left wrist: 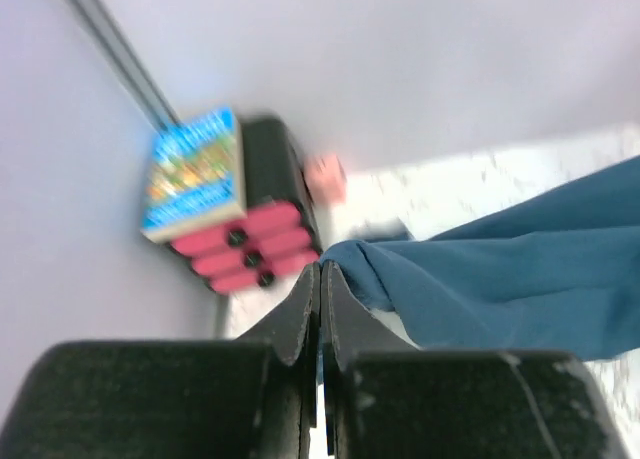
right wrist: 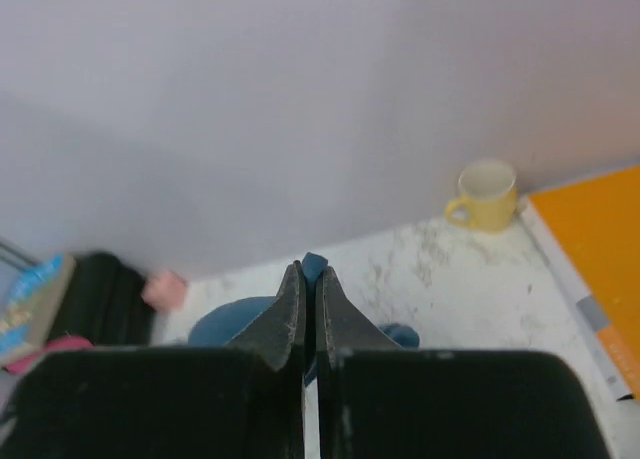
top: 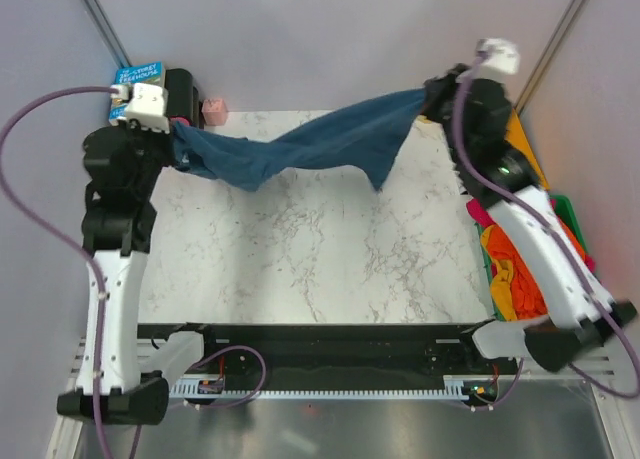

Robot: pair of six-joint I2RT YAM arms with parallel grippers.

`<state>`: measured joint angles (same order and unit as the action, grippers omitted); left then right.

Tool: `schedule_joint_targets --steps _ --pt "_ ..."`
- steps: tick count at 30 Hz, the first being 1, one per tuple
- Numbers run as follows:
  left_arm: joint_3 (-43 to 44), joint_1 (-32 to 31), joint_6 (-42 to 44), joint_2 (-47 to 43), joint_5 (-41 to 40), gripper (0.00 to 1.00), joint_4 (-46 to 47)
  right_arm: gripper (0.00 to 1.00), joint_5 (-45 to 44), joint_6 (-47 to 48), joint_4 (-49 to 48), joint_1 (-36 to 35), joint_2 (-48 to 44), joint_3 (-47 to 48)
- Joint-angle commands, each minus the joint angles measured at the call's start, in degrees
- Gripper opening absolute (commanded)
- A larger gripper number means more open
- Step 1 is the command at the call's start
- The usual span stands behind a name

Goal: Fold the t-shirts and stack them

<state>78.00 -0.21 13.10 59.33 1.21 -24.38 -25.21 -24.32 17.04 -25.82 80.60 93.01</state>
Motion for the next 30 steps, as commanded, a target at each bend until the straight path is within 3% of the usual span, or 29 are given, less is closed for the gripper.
schedule_joint_targets --steps 1,4,10,22,27,30 --pt "2.87 1.97 2.19 -10.35 2.39 0.02 -2.34 0.0 -5.63 3.22 1.41 2.45 -15.97 -4.92" --pt "0.24 1.97 1.14 -14.49 3.35 0.02 -3.21 0.0 -6.08 6.73 4.74 2.45 -26.34 -7.58" --pt "1.1 2.05 0.43 -18.99 2.04 0.02 -6.73 0.0 -2.3 9.64 10.03 1.66 -33.92 -4.78" --pt "9.36 2.14 0.7 -12.67 -0.25 0.02 -6.03 0.0 -0.19 8.06 8.72 1.04 -28.58 -6.26" --pt "8.49 2.14 -0.71 -10.38 1.6 0.02 -5.85 0.0 1.22 7.97 8.01 0.95 -26.72 -6.88" --pt "3.58 2.14 -0.62 -10.64 2.13 0.02 -4.54 0.0 1.66 7.18 7.49 0.95 -26.37 -11.34"
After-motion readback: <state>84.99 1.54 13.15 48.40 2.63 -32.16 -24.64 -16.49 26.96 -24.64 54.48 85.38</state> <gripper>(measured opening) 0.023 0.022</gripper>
